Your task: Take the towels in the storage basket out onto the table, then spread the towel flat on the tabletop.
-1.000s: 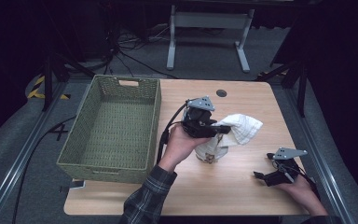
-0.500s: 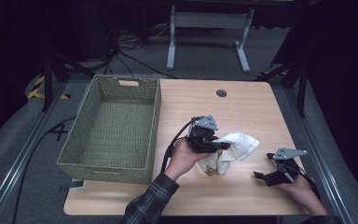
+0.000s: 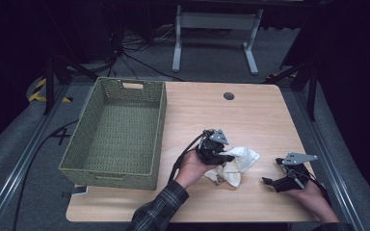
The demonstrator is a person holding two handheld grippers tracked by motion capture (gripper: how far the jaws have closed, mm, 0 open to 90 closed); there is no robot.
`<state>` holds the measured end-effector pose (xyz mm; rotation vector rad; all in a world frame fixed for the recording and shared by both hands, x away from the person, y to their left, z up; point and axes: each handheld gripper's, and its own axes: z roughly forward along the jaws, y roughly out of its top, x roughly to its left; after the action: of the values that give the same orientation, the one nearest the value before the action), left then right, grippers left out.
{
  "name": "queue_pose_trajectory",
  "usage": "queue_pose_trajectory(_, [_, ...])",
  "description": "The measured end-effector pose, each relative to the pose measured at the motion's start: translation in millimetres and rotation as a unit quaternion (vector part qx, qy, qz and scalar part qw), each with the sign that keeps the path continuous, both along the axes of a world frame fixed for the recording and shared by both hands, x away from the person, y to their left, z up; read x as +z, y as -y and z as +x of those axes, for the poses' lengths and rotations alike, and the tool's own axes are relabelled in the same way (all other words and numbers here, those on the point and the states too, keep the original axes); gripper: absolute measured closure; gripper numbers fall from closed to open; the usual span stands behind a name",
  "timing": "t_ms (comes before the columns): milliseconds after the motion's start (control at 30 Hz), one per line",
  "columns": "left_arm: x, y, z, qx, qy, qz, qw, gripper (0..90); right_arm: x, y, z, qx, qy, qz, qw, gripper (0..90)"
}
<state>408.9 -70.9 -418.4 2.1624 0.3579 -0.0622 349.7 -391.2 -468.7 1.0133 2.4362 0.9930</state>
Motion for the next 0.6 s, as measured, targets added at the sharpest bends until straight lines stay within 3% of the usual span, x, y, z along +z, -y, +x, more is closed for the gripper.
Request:
queue_pose_trajectory(133, [-10.1, 5.2, 0.5, -0.004, -0.006, 0.020, 0.9998, 83.8, 0.0, -0.1, -0.1, 0.001, 0.000, 0.000, 1.0000, 0.1])
queue_pose_trajectory(300, [-16.6, 7.0, 2.6, -0.008, -0.019, 0.025, 0.9995, 82.0, 0.2, -0.2, -0.3, 0.001, -0.001, 0.001, 1.0000, 0.0])
queue_pose_trajectory(467, [-13.4, 4.8, 0.7, 0.005, -0.041, 0.008, 0.9991, 56.1, 0.2, -0.1, -0.3, 0.002, -0.002, 0.000, 1.0000, 0.1])
queue_pose_trajectory(600, [-9.8, 2.0, -2.1, 0.013, -0.040, 0.001, 0.9991, 42.0, 0.2, -0.1, -0.3, 0.002, -0.001, 0.000, 1.0000, 0.0])
